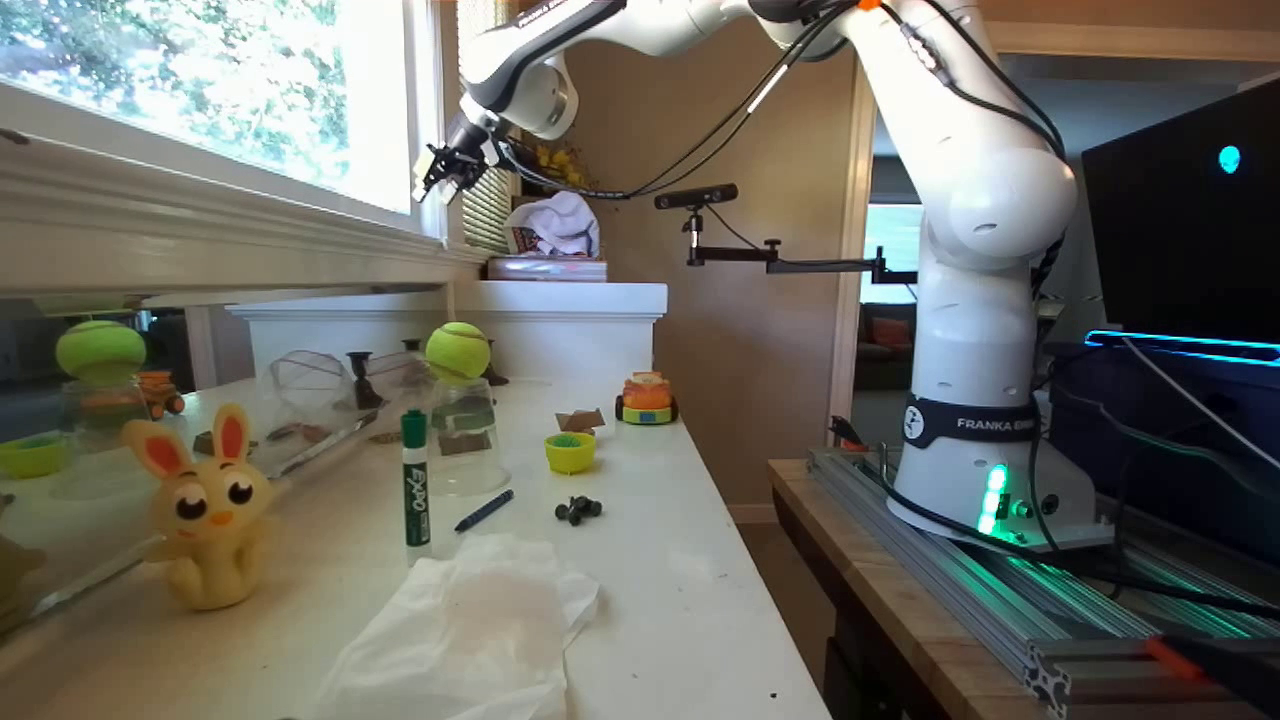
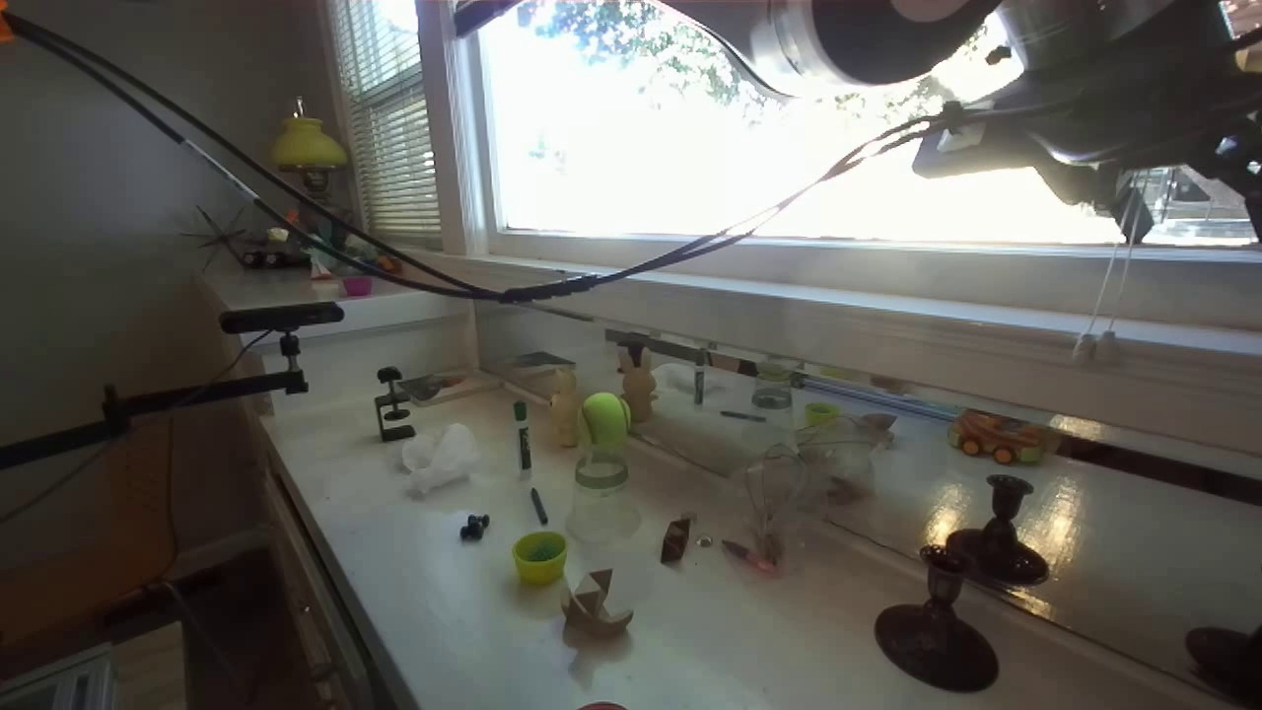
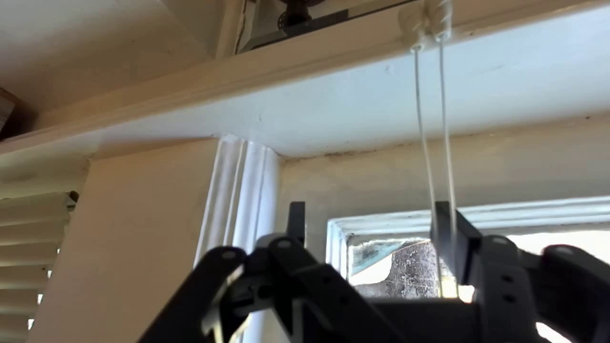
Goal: Pull the blind strings down
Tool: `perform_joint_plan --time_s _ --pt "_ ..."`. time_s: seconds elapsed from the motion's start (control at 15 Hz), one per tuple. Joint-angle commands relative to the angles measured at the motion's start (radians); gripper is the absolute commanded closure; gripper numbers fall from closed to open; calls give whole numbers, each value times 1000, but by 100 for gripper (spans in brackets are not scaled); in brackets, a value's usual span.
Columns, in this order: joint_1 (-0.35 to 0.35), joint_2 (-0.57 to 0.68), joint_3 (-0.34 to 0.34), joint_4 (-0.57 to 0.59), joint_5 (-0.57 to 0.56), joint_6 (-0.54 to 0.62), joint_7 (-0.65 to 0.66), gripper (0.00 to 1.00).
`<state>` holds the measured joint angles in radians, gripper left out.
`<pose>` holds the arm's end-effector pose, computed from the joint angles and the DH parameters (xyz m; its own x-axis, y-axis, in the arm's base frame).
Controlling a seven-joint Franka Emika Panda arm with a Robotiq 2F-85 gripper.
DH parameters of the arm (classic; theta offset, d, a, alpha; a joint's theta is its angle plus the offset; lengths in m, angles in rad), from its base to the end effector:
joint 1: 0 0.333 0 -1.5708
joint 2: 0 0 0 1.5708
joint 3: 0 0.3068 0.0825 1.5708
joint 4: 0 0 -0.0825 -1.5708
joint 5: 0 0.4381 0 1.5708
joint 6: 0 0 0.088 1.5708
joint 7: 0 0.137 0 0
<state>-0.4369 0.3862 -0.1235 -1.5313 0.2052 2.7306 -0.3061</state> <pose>0.6751 -0.4131 0.4863 0.6480 -0.2214 0.7287 -0.3988 -0.9138 0.0770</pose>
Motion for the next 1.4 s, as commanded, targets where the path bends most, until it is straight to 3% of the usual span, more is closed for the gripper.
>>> perform_joint_plan --time_s 0.0,0.4,1.33 --pt "-19 22 18 48 16 -14 -27 61" --pt "-8 16 4 45 -8 -20 -13 100" --pt "25 -7 -30 -33 -80 -91 9 100"
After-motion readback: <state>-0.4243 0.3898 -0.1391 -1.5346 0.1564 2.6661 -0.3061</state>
